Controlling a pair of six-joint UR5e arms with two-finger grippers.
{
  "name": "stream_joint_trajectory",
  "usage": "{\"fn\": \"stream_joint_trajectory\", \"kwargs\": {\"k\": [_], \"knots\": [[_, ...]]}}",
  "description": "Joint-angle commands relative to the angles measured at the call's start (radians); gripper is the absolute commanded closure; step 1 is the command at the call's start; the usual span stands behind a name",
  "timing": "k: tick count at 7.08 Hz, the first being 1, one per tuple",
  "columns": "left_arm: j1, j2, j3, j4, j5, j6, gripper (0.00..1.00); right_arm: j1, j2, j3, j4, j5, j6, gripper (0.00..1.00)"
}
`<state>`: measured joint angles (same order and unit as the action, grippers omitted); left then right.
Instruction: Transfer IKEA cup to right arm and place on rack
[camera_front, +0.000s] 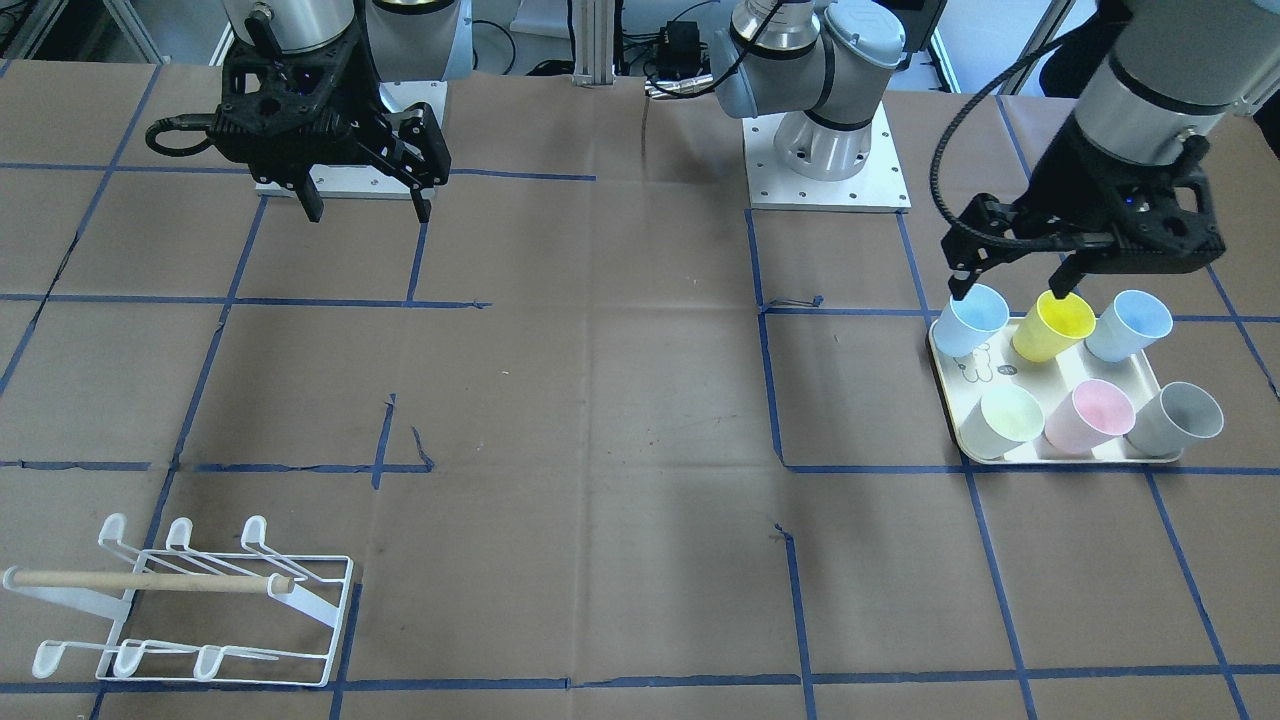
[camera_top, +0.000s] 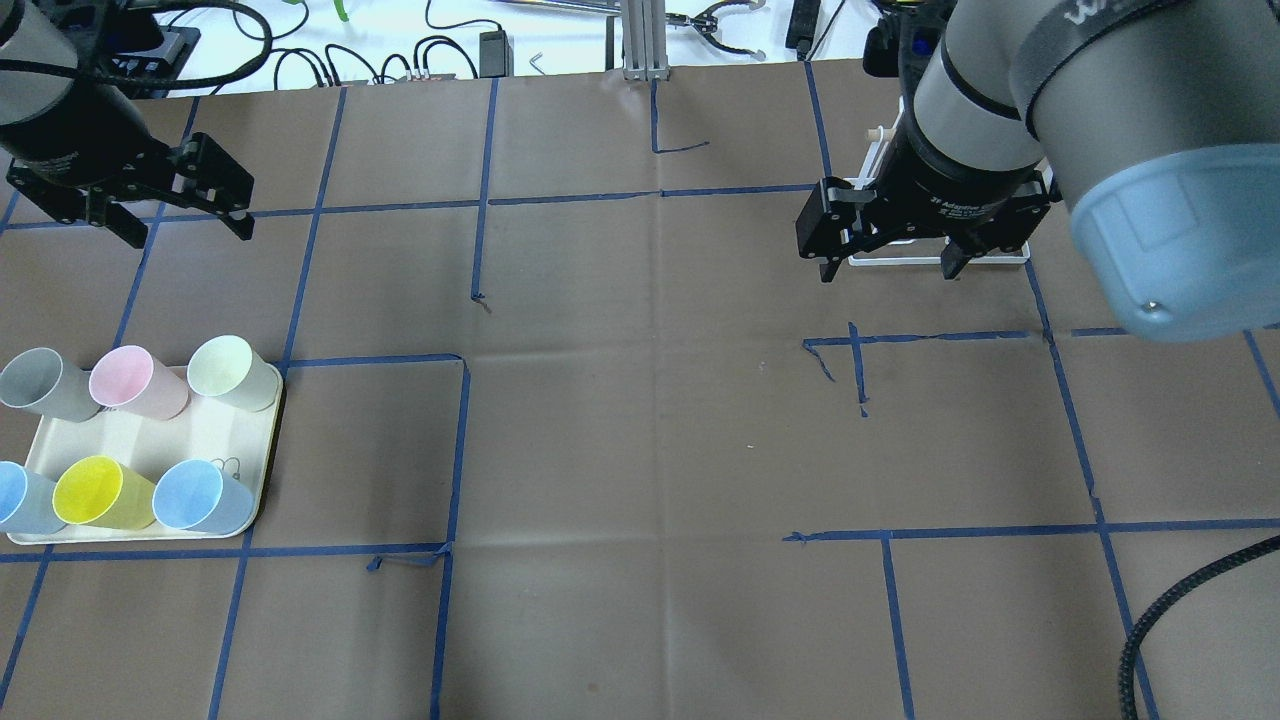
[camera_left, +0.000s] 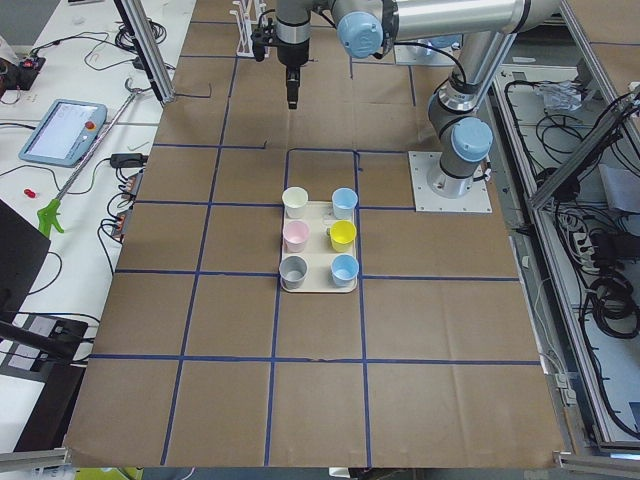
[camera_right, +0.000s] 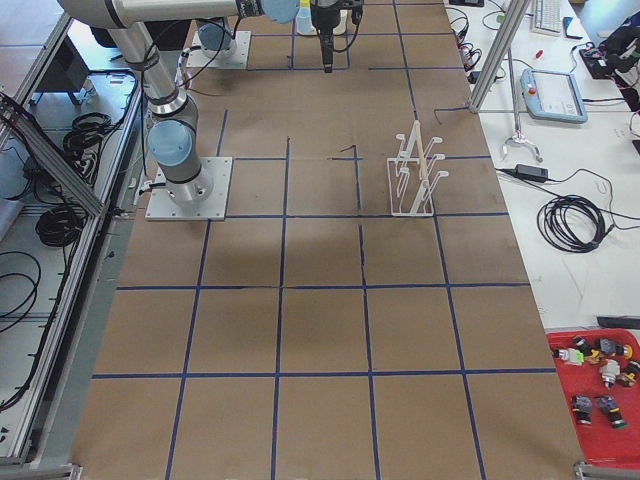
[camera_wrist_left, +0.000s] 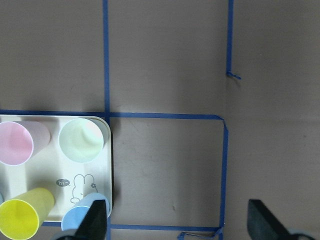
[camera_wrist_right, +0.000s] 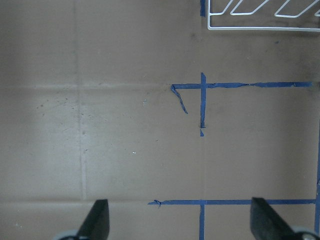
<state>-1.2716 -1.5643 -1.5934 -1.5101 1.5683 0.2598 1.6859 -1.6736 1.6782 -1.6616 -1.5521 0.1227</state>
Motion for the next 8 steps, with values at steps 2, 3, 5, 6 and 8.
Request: {"fn": "stream_joint_trajectory", "kwargs": {"k": [2,3,5,6,8], "knots": [[0.11,-0.019,-0.003,-0.001,-0.002,0.136,0.0,0.0,0.0,0.005,-0.003,0.001,0.002,0.0],[0.123,-0.034,-0.008,0.001,-0.005,0.172,0.0,0.0,0.0,0.006,-0.004,0.001,0.002,0.0],[0.126,-0.065,-0.115,0.159,-0.004,0.183,0.01,0.0,0.0,0.008,-0.004,0.0,0.002,0.0],[0.13,-0.069,-0.181,0.222,-0.008,0.185,0.01,0.0,0.002,0.011,-0.006,0.0,0.002,0.0],[0.155,-0.094,-0.287,0.347,-0.008,0.223,0.01,0.0,0.021,0.026,-0.05,0.003,0.011,0.0]]}}
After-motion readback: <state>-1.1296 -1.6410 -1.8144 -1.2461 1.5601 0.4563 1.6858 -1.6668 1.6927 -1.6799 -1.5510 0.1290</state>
